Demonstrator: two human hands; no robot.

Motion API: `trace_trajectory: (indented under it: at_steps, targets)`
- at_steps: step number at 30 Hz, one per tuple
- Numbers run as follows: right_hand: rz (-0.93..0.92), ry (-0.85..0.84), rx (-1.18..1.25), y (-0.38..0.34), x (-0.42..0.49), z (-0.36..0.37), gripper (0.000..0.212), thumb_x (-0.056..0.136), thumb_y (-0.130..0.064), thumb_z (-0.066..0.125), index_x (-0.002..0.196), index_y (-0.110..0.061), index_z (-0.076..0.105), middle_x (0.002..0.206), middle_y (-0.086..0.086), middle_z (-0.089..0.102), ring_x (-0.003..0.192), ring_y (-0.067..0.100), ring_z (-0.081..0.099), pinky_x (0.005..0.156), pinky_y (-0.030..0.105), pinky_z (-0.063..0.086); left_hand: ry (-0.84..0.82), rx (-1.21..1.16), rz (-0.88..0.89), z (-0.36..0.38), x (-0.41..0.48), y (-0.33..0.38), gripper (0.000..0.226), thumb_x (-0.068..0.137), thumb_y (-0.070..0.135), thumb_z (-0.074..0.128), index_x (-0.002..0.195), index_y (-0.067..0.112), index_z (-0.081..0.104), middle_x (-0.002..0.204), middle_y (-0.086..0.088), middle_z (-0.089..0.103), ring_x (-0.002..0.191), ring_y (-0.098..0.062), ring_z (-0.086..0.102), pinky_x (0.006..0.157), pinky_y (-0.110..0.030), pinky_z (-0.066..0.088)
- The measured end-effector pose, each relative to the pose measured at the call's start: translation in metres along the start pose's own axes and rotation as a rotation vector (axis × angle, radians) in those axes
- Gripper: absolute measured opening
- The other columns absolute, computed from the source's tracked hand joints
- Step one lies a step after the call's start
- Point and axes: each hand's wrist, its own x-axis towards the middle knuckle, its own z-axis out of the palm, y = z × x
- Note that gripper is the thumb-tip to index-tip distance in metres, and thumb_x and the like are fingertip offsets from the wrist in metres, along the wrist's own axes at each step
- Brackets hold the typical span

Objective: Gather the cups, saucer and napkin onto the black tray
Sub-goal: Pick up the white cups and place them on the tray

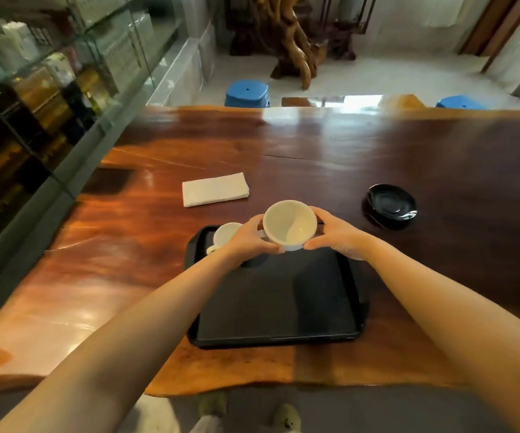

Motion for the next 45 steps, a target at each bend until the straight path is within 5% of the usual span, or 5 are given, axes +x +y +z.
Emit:
trace_trajectory:
  at_steps: [16, 21, 32, 42, 45]
  targets:
    - [0.181, 0.087, 0.096, 0.089, 0.023, -0.043, 0.08, 0.074, 0.004, 0.068, 0.135, -0.03, 0.029, 0.131, -0.003, 0.037, 0.127, 0.021, 0.035, 0.101, 0.037, 0.037, -0.104, 0.057, -0.133, 0.088, 0.087, -0.027, 0.083, 0.059, 0.02, 0.085, 0.13, 0.025, 0.041, 0.117, 0.01, 0.048, 0.105, -0.008, 0.044, 0.085, -0.028, 0.036]
    - [0.233, 0.08, 0.1, 0.105, 0.041, -0.045, 0.083, 0.074, 0.007, 0.067, 0.139, -0.027, 0.028, 0.139, 0.002, 0.036, 0.13, 0.022, 0.033, 0.111, 0.048, 0.032, -0.113, 0.102, -0.181, 0.096, 0.105, -0.047, 0.086, 0.059, 0.02, 0.086, 0.131, 0.02, 0.039, 0.128, 0.0, 0.05, 0.105, -0.01, 0.043, 0.086, -0.028, 0.036]
    - [0.26, 0.08, 0.063, 0.114, 0.063, -0.043, 0.087, 0.074, 0.006, 0.068, 0.14, -0.029, 0.024, 0.134, -0.002, 0.037, 0.124, 0.015, 0.034, 0.1, 0.036, 0.037, -0.121, 0.11, -0.196, 0.093, 0.12, -0.059, 0.088, 0.06, 0.018, 0.084, 0.133, 0.022, 0.035, 0.128, 0.002, 0.049, 0.11, -0.011, 0.045, 0.087, -0.028, 0.037]
    - [0.366, 0.088, -0.177, 0.092, 0.061, -0.055, 0.085, 0.077, 0.005, 0.065, 0.146, -0.014, 0.02, 0.147, 0.011, 0.034, 0.131, 0.029, 0.039, 0.106, 0.044, 0.038, -0.352, 0.48, -0.261, 0.062, 0.121, -0.027, 0.076, 0.074, 0.022, 0.075, 0.138, 0.013, 0.035, 0.137, -0.007, 0.049, 0.123, -0.025, 0.048, 0.099, -0.035, 0.04]
    - [0.423, 0.053, -0.268, 0.078, 0.053, -0.072, 0.078, 0.082, -0.002, 0.064, 0.147, -0.013, 0.021, 0.15, 0.011, 0.032, 0.134, 0.029, 0.037, 0.109, 0.046, 0.036, -0.38, 0.674, -0.263, 0.041, 0.124, -0.003, 0.051, 0.079, 0.027, 0.068, 0.124, 0.009, 0.053, 0.125, -0.01, 0.057, 0.119, -0.027, 0.052, 0.097, -0.036, 0.043]
